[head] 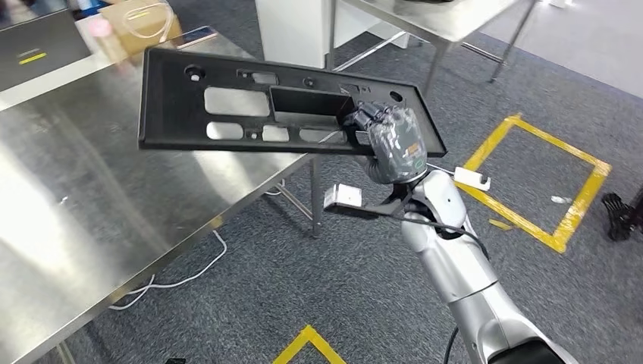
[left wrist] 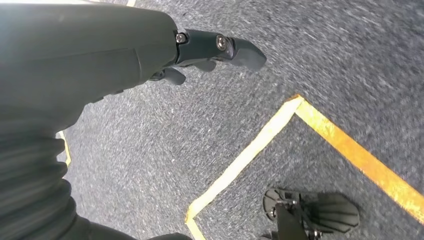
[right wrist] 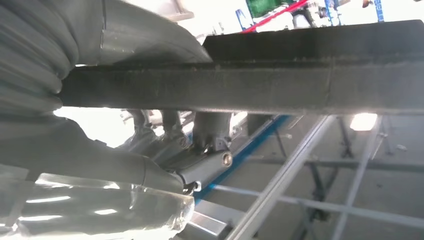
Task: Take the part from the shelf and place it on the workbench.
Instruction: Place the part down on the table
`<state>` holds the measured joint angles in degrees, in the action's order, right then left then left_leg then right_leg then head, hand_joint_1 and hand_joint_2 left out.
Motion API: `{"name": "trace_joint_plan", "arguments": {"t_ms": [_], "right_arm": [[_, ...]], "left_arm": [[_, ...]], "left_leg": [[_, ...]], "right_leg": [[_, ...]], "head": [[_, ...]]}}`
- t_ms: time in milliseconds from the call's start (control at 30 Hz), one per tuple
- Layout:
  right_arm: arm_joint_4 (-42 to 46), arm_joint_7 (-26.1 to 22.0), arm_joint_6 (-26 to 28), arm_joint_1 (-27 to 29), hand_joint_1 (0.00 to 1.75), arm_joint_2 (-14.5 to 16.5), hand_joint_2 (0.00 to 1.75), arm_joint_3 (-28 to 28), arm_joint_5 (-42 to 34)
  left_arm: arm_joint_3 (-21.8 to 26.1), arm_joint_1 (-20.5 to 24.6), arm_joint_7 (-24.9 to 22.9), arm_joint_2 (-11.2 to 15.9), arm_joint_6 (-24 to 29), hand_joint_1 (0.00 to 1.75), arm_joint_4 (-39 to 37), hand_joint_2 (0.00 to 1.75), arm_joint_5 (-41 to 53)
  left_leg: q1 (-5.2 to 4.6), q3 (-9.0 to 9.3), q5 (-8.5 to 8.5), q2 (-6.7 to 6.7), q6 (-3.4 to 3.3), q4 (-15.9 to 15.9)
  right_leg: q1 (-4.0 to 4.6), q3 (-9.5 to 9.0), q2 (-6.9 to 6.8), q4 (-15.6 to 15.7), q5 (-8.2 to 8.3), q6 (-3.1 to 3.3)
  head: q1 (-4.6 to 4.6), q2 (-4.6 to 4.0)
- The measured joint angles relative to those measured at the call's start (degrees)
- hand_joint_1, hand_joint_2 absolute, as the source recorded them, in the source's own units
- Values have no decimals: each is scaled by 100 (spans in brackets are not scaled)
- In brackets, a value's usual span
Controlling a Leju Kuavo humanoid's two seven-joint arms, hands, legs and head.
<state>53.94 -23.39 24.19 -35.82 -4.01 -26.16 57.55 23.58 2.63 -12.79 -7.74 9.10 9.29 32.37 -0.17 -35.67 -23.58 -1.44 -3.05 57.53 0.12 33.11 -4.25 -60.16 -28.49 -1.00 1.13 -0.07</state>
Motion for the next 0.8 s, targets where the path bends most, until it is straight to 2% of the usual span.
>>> {"name": "trace_joint_plan", "arguments": {"t_ms": [67, 133, 167, 200, 233, 267, 300, 333, 367, 433, 467, 500, 567, 633, 667, 700, 733, 800], "right_arm": [[-161, -22, -17, -126, 175, -13, 175, 49, -26], [-361, -50, -44, -200, 175, -24, 175, 91, -35], [-444, -64, -51, -224, 175, -29, 175, 108, -32], [-504, -73, -54, -247, 175, -34, 175, 125, -28], [-544, -77, -54, -279, 175, -38, 175, 138, -26], [-581, -80, -55, -317, 175, -42, 175, 148, -25], [-616, -81, -55, -353, 175, -43, 175, 154, -22], [-649, -85, -57, -377, 175, -37, 175, 154, -16], [-681, -90, -60, -390, 175, -25, 175, 153, -10], [-724, -97, -75, -408, 175, 7, 175, 151, 2], [-740, -96, -96, -427, 175, 26, 175, 152, 3], [-750, -96, -120, -451, 175, 43, 175, 153, 3], [-772, -103, -165, -491, 175, 75, 175, 154, 4], [-804, -114, -192, -503, 175, 92, 175, 152, 4], [-822, -115, -202, -505, 175, 102, 175, 151, 4], [-838, -115, -210, -509, 175, 115, 175, 150, 4], [-848, -115, -213, -518, 175, 127, 175, 150, 4], [-856, -122, -220, -550, 175, 144, 175, 150, 10]], "left_arm": [[-16, 13, 25, 2, -6, 0, 0, 175, 3], [-25, 19, 74, 3, -19, 0, 0, 175, 4], [-26, 13, 96, 2, -26, 0, 0, 175, 4], [-26, 5, 109, 2, -31, 0, 0, 175, 4], [-26, -1, 115, 2, -34, 0, 0, 175, 4], [-26, -5, 119, 3, -36, 0, 0, 175, 4], [-26, -6, 120, 6, -36, 0, 0, 175, 4], [-26, -10, 121, 9, -35, 0, 0, 175, 4], [-26, -17, 121, 11, -36, 0, 0, 175, 4], [-26, -44, 117, 15, -38, 0, -1, 175, 5], [-26, -58, 110, 17, -39, 0, -2, 175, 6], [-26, -66, 103, 19, -39, 0, -2, 175, 8], [-26, -60, 89, 20, -39, 0, -2, 175, 24], [-27, -50, 82, 19, -39, 0, -2, 175, 42], [-27, -49, 79, 18, -38, 0, -2, 175, 48], [-27, -50, 74, 18, -38, 0, -1, 175, 50], [-26, -50, 70, 19, -38, 0, -1, 175, 51], [-26, -42, 66, 31, -37, 0, 0, 175, 58]], "left_leg": [[19, 24, 23, 139, -32, -23], [22, 24, 25, 314, -41, -20], [25, 26, 24, 408, -41, -16], [28, 31, 22, 497, -37, -10], [34, 36, 17, 580, -27, 0], [37, 33, 8, 652, -9, 15], [32, 22, -5, 717, 16, 33], [28, 3, -13, 769, 44, 45], [27, -20, -14, 813, 75, 49], [49, -55, -14, 860, 130, 53], [52, -82, -48, 782, 159, 104], [52, -147, -133, 644, 189, 240], [52, -439, -450, 307, 243, 850], [75, -814, -712, 178, 269, 1562], [80, -902, -706, 163, 268, 1695], [80, -875, -598, 152, 255, 1605], [71, -725, -414, 115, 225, 1295], [7, -308, -100, -136, 119, 511]], "right_leg": [[-30, 318, 300, -653, -270, 34], [-50, 702, 387, -1327, -475, 34], [-61, 782, 396, -1411, -451, -4], [-77, 743, 409, -1254, -331, -59], [-103, 607, 446, -899, -144, -123], [-141, 440, 541, -483, 46, -181], [-166, 288, 613, -135, 193, -203], [-179, 190, 667, 84, 281, -195], [-170, 152, 687, 166, 308, -160], [-145, 139, 592, 174, 321, -71], [-150, 133, 553, 182, 324, -31], [-157, 123, 511, 192, 325, 12], [-145, 98, 419, 200, 310, 83], [-116, 78, 297, 200, 285, 124], [-103, 68, 232, 200, 274, 139], [-92, 55, 170, 200, 260, 147], [-81, 38, 111, 200, 247, 150], [-46, -1, 5, 200, 213, 137]], "head": [[-31, 0], [-54, 0], [-59, 0], [-63, 0], [-67, 0], [-75, 0], [-80, 0], [-79, 0], [-74, 0], [-58, 1], [-50, 1], [-32, 1], [7, 0], [19, 0], [19, 0], [20, 0], [20, 0], [19, 0]]}}
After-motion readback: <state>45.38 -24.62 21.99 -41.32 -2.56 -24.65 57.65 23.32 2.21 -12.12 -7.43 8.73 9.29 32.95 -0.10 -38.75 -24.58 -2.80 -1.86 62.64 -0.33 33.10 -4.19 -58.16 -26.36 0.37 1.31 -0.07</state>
